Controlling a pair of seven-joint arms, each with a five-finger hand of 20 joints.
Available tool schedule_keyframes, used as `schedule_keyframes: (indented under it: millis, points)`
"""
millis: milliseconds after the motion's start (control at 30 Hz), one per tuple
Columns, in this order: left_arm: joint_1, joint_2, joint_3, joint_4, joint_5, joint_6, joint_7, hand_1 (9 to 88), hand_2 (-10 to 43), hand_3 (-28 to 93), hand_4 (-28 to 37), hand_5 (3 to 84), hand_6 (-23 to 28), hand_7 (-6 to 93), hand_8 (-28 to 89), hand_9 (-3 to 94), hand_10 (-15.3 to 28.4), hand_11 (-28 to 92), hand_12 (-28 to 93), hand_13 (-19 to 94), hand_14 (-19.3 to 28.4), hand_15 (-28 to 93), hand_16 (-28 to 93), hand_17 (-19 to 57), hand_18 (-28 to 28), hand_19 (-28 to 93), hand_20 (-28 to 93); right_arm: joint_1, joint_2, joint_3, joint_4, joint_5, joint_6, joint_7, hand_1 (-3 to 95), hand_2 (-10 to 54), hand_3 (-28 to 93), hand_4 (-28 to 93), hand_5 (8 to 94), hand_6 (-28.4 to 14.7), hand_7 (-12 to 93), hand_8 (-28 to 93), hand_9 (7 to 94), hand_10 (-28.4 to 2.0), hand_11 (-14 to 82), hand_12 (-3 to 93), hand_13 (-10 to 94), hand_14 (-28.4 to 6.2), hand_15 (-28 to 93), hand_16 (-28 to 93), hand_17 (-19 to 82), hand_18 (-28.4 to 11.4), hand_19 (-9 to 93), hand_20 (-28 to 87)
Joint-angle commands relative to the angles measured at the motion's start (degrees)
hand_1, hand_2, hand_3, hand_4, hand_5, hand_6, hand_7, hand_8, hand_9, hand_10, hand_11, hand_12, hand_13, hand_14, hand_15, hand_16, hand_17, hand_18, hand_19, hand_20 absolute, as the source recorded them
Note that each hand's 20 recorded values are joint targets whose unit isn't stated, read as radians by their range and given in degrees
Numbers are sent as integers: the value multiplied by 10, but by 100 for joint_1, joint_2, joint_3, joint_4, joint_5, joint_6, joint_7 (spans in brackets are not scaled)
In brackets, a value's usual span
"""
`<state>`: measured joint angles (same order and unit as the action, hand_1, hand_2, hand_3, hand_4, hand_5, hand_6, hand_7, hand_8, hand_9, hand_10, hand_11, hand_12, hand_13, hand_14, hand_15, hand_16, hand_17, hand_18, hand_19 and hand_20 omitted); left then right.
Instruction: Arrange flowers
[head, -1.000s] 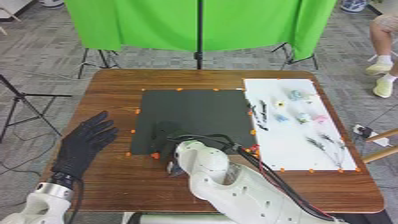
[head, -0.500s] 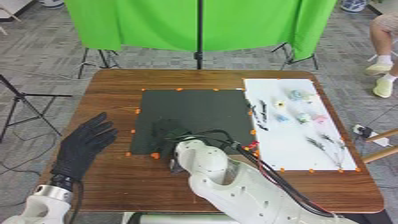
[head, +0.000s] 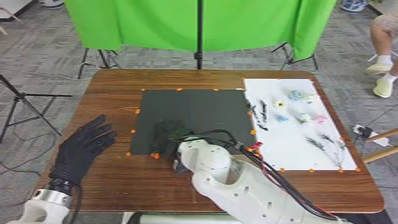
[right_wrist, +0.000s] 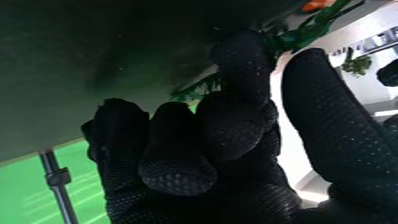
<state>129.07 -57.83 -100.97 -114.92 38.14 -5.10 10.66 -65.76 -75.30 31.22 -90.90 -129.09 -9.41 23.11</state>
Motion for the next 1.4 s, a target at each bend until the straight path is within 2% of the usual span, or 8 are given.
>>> schedule_keyframes:
  millis: [33,167,333,533,767,933,1100,1400]
  points:
    - [80,-65,-5,-3,26,60,-35,234,-6,688,-273,318,36,200,-91,287,121,248,173,240,140,390,9,-82,211,500,104,-21,53,18,-25,-186,-21,21,314,-23,823,-241,726,-23,538,134,870,-91,630,435,818,-92,817,392,503,-211,932,645]
    - [110,-79,-21,-16,27,79,-5,234,-6,688,-273,318,36,200,-91,287,121,248,173,240,140,391,9,-82,211,500,104,49,90,0,-155,-292,-54,176,297,-27,828,-239,726,-22,542,107,869,-91,630,435,817,-92,818,390,502,-211,932,644]
    - [144,-64,-26,-34,11,106,42,233,-6,689,-273,318,36,199,-91,287,121,248,173,241,139,390,9,-83,211,501,104,104,97,64,-329,-310,-195,322,252,-15,828,-218,744,-18,590,-119,878,-91,633,426,823,-92,822,382,508,-213,932,647]
    - [196,-109,-42,-63,12,133,85,233,-7,691,-273,318,36,200,-91,286,121,247,173,240,140,390,9,-83,211,501,103,122,142,184,-550,-271,-412,335,240,-11,815,-222,755,-17,594,-123,886,-91,634,427,831,-92,824,382,517,-214,932,655]
    - [491,-225,-175,-200,6,260,199,233,-6,690,-274,318,36,201,-91,287,121,247,173,240,140,391,9,-83,211,501,103,53,570,784,-1037,95,-554,119,221,-8,787,-238,743,-21,584,-125,873,-93,626,436,818,-96,818,391,501,-215,932,650]
    - [536,-328,-219,-218,19,238,121,233,-6,690,-274,319,36,201,-91,287,121,247,173,241,140,391,9,-83,211,501,103,-98,1256,1405,-1368,431,-474,206,230,-21,776,-245,678,-31,560,-144,804,-115,604,429,743,-115,798,380,421,-211,932,566]
    - [609,-337,-263,-259,27,297,160,234,-6,689,-274,318,36,201,-91,287,121,247,174,240,140,392,9,-82,211,501,103,-641,2336,2106,-1851,1105,-155,400,218,-40,749,-263,658,-35,537,-156,777,-121,601,429,716,-119,797,375,393,-210,932,538]
    - [699,-318,-361,-303,38,235,126,234,-7,691,-274,319,36,201,-91,287,121,248,174,241,140,392,9,-82,211,502,103,-2796,3722,4272,-2786,1121,252,931,209,-87,691,-282,648,-35,493,-148,735,-126,617,444,689,-123,810,382,369,-209,932,523]
